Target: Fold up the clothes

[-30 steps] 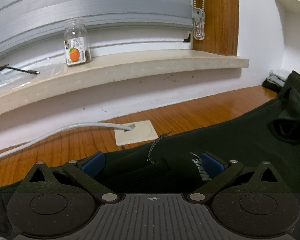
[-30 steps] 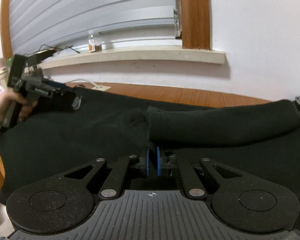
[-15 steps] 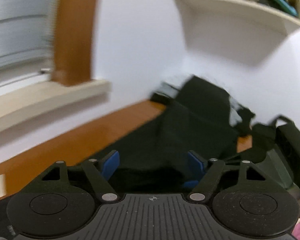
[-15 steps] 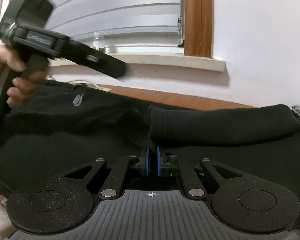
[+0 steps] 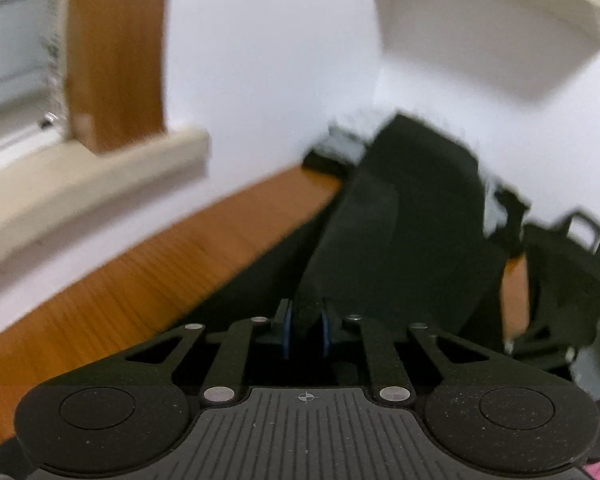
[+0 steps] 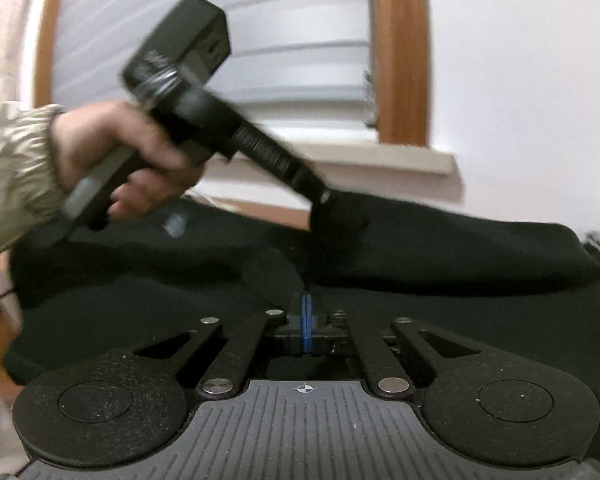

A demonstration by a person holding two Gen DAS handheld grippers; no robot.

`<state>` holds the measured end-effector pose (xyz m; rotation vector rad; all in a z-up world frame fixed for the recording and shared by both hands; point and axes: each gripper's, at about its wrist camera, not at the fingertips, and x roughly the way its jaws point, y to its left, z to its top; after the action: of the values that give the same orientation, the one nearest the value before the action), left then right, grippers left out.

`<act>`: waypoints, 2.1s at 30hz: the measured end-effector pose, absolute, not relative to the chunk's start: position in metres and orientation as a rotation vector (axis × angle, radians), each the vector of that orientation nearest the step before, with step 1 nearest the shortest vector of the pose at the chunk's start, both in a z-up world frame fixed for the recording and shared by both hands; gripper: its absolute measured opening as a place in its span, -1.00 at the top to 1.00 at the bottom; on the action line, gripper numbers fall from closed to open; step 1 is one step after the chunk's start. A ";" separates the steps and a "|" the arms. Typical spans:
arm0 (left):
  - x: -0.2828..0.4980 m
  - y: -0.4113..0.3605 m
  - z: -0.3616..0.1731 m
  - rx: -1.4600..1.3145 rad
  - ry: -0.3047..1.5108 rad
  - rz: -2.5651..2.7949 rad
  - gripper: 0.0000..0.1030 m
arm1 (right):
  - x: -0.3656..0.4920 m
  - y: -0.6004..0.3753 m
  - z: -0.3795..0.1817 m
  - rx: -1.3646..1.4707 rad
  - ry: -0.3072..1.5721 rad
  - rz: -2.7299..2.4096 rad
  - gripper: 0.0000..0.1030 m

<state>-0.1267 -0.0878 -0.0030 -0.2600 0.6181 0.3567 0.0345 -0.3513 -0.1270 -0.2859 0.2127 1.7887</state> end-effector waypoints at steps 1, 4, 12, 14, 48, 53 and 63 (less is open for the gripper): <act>-0.133 -0.087 0.008 -0.264 0.604 0.357 0.72 | 0.033 -0.355 -0.122 -0.280 0.191 1.796 0.99; -0.149 -0.084 0.037 -0.255 0.571 0.381 0.72 | 0.022 -0.358 -0.108 -0.293 0.144 1.829 0.99; -0.126 -0.055 0.018 -0.224 0.636 0.435 0.73 | -0.005 -0.317 -0.120 -0.524 0.158 1.796 0.04; -0.118 -0.039 0.003 -0.260 0.647 0.455 0.73 | -0.008 -0.315 -0.124 -0.589 0.161 1.802 0.04; -0.474 -0.084 0.133 -0.263 0.673 0.907 0.76 | -0.260 -0.305 -0.035 -0.221 0.152 2.542 0.82; -0.509 -0.061 0.088 -0.355 0.700 0.974 0.61 | -0.312 -0.286 -0.061 -0.388 0.182 2.514 0.73; -0.523 -0.050 0.050 -0.351 0.637 1.151 -0.39 | -0.289 -0.290 -0.080 -0.478 0.255 2.376 0.11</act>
<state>-0.5227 -0.0496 0.0504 -0.3509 0.6366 1.1506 -0.2892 -0.2898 -0.0803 -0.4784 0.2552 2.3764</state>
